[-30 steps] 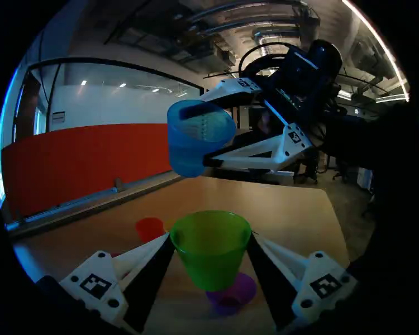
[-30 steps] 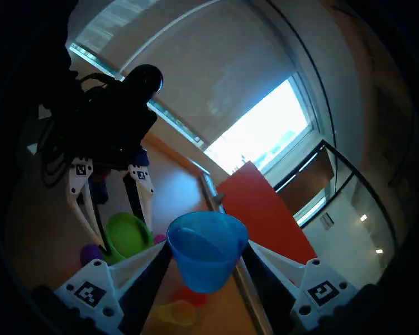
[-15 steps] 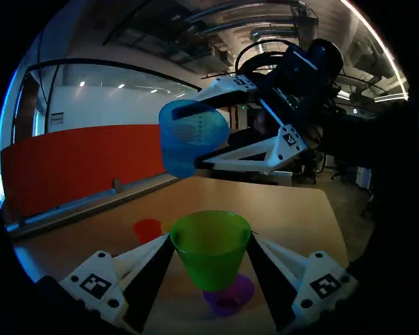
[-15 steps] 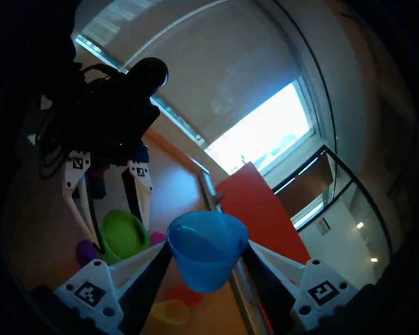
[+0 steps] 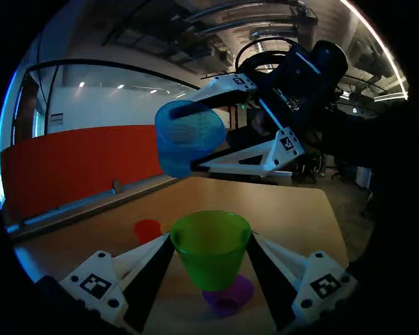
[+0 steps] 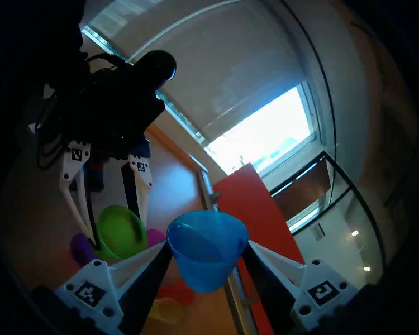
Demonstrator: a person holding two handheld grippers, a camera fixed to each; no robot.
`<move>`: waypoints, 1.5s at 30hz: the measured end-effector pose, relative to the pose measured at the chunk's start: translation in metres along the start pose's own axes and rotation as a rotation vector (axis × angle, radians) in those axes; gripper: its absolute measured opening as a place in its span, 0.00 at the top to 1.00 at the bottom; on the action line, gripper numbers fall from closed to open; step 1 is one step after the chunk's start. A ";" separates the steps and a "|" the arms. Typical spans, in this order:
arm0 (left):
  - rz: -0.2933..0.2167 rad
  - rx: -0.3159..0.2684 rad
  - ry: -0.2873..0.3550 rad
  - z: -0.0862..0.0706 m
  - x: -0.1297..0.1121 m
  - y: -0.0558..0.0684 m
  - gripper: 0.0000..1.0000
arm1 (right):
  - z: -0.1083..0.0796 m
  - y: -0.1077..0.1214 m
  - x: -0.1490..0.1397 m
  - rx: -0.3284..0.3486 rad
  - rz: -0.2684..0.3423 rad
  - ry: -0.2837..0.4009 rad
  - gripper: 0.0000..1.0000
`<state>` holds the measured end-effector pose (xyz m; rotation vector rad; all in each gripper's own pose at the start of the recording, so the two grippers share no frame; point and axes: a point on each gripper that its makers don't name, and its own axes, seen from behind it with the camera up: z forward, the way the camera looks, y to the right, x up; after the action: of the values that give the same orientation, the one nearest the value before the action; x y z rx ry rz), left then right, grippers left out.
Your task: Pour water
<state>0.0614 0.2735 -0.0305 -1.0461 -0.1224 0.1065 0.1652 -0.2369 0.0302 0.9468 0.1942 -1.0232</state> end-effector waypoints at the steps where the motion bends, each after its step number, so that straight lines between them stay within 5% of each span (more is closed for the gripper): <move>1: 0.001 0.000 0.000 0.000 0.000 0.000 0.13 | 0.000 0.000 0.000 0.000 -0.004 0.000 0.10; 45: 0.011 -0.007 -0.002 0.004 0.002 0.005 0.13 | 0.002 0.000 0.002 0.000 -0.129 -0.019 0.10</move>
<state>0.0624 0.2793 -0.0329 -1.0539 -0.1191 0.1176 0.1652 -0.2400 0.0304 0.9333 0.2419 -1.1500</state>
